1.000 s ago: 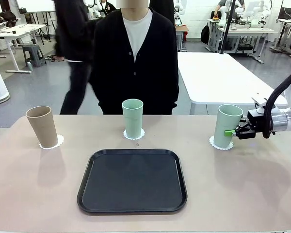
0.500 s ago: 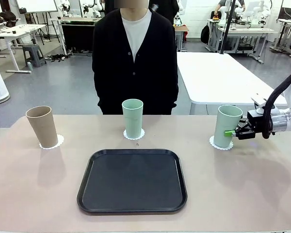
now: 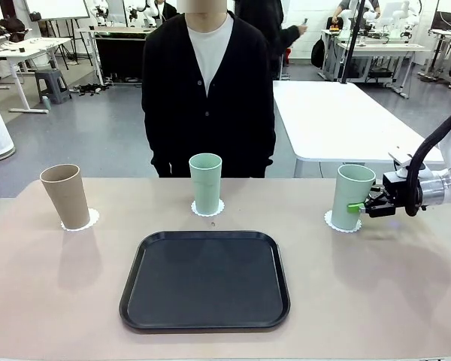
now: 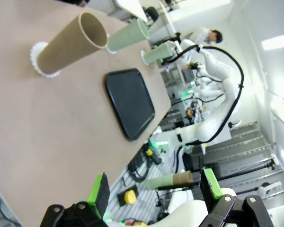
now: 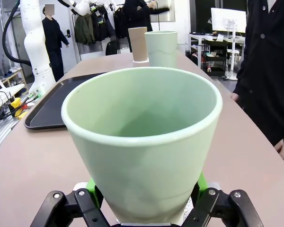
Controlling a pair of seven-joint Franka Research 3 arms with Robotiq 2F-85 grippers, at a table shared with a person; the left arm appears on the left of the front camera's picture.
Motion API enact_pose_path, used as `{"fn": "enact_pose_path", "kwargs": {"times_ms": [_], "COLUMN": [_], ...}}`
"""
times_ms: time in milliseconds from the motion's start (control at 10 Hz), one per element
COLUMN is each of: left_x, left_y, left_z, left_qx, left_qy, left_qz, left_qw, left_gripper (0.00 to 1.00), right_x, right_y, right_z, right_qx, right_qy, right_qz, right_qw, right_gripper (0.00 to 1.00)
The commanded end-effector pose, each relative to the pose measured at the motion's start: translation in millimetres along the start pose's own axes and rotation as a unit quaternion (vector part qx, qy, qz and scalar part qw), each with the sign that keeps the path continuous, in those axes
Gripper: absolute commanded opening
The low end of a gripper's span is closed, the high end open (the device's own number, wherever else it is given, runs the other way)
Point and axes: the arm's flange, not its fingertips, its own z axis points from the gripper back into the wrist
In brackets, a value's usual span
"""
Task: Place coasters on the table and set cups on them.
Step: Take one Reusable plastic cup from the Flat Tray and place it on a coaster set by the human.
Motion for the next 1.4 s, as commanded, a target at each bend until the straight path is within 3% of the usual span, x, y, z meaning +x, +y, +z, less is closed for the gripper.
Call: {"fn": "enact_pose_path", "kwargs": {"times_ms": [0,100,1300], "left_x": [0,0,0], "left_y": [-2,-2,-2], "left_z": [-1,-1,-1], "left_qx": [0.005,0.005,0.005], "left_qy": [-0.003,-0.003,-0.003], "left_qz": [0.005,0.005,0.005], "left_qw": [1.0,1.0,1.0], "left_gripper": [1.0,1.0,1.0], "right_x": [2,2,5], "right_y": [-6,-6,0], "right_z": [3,3,14], "right_qx": [0.012,0.013,0.002], "right_qy": [0.016,0.017,0.109], "right_qz": [-0.01,-0.009,-0.02], "right_qw": [1.0,1.0,0.994], "right_gripper": [0.84,1.0,1.0]}}
